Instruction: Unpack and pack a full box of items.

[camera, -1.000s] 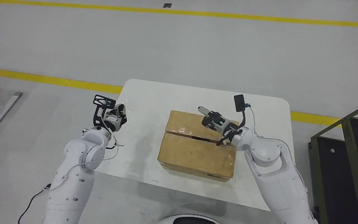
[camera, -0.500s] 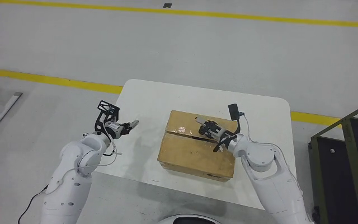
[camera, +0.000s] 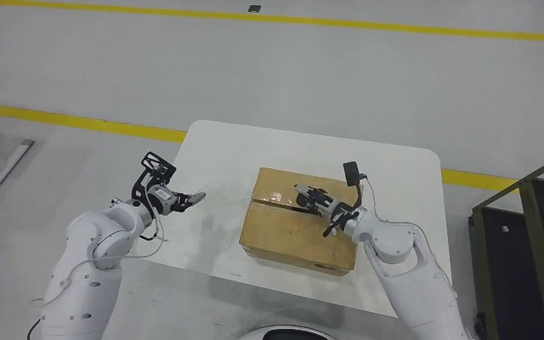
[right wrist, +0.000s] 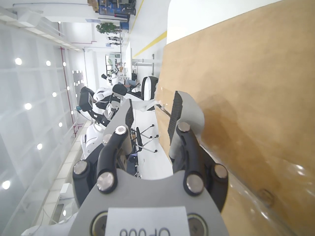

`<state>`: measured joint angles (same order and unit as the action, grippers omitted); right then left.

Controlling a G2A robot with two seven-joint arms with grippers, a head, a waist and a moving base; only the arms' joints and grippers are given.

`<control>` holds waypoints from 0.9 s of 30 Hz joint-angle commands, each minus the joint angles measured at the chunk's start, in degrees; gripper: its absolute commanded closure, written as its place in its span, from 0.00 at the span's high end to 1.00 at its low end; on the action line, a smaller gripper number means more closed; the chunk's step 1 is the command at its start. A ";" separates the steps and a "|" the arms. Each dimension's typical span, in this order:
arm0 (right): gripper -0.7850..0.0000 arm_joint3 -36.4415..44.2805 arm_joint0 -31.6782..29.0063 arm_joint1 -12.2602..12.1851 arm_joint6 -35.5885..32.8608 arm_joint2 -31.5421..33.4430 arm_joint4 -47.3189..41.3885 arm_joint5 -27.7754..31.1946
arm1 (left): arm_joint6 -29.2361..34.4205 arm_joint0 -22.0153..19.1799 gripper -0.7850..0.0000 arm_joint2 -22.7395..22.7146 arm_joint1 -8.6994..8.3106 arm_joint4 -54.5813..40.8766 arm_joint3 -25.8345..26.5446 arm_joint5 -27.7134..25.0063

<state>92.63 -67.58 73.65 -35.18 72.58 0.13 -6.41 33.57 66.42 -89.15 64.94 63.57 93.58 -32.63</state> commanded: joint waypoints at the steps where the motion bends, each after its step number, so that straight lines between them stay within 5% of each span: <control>1: 0.00 -0.17 -0.65 -0.07 -0.64 -0.99 1.24 4.09 | -0.64 0.06 1.00 0.36 0.03 -1.86 0.76 0.44; 10: 0.00 -5.35 -1.35 0.28 2.09 -5.90 6.45 10.40 | -1.43 -0.42 1.00 0.87 -0.21 -5.57 1.65 0.52; 27: 0.00 -6.33 -1.67 0.65 7.27 -6.80 6.27 3.84 | 1.66 -0.89 1.00 -1.50 -1.76 -9.20 4.30 -4.40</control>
<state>86.18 -69.24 74.29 -27.99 65.80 6.42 -2.20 35.18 65.54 -90.47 63.27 54.67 97.91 -36.70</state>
